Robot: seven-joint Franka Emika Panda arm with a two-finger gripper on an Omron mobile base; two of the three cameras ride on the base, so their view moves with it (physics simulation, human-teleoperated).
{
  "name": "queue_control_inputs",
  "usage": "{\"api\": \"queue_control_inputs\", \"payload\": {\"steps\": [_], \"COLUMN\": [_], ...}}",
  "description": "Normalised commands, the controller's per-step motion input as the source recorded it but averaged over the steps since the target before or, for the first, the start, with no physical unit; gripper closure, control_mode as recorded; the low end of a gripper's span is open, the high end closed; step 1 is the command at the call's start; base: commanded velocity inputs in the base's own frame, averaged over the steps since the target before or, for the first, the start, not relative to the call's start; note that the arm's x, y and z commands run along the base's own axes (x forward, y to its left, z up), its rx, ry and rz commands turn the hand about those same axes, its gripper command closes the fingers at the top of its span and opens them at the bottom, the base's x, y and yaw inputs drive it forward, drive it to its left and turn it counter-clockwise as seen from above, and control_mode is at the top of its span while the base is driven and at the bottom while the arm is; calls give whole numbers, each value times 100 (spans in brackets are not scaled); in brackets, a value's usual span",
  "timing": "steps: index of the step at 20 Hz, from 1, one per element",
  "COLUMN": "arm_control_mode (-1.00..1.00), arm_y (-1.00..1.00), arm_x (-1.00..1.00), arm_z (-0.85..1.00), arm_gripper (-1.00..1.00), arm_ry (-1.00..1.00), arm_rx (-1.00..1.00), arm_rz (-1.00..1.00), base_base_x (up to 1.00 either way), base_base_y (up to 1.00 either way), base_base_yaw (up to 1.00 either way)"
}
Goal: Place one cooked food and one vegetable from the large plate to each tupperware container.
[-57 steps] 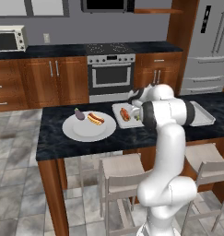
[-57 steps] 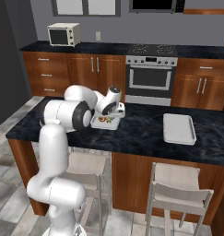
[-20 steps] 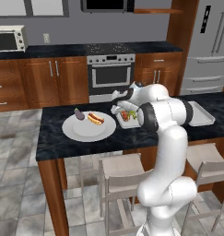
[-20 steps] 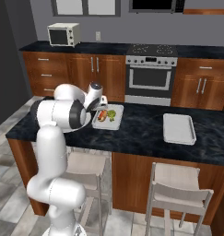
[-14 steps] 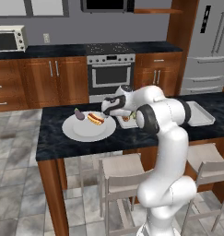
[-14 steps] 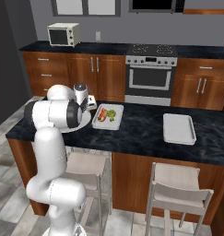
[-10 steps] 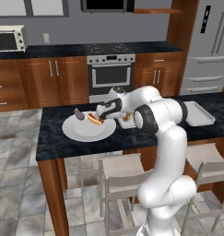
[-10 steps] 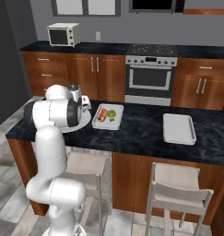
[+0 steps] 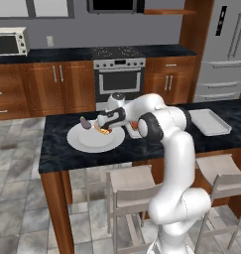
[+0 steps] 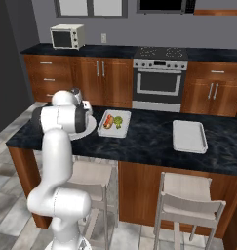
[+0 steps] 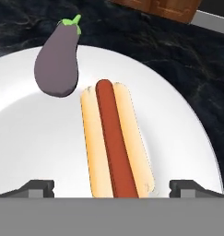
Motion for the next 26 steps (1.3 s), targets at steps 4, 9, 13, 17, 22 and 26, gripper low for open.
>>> {"api": "queue_control_inputs", "payload": {"steps": [4,9,13,17,22,26], "arm_control_mode": [-100,-100,-100,-100,-100,-100], "arm_y": [16,0,0,1,16,5], "arm_x": [6,42,48,21,0,-34], "arm_z": [-37,-10,-19,-29,-33,-46], "arm_gripper": [-100,-100,-100,-100,100,100], "arm_ry": [1,0,0,4,3,12], "arm_rx": [0,0,0,0,0,0], "arm_rz": [0,2,4,3,0,0], "base_base_x": [0,0,0,0,0,0], "base_base_y": [0,0,0,0,0,0], "base_base_yaw": [0,0,0,0,0,0]}}
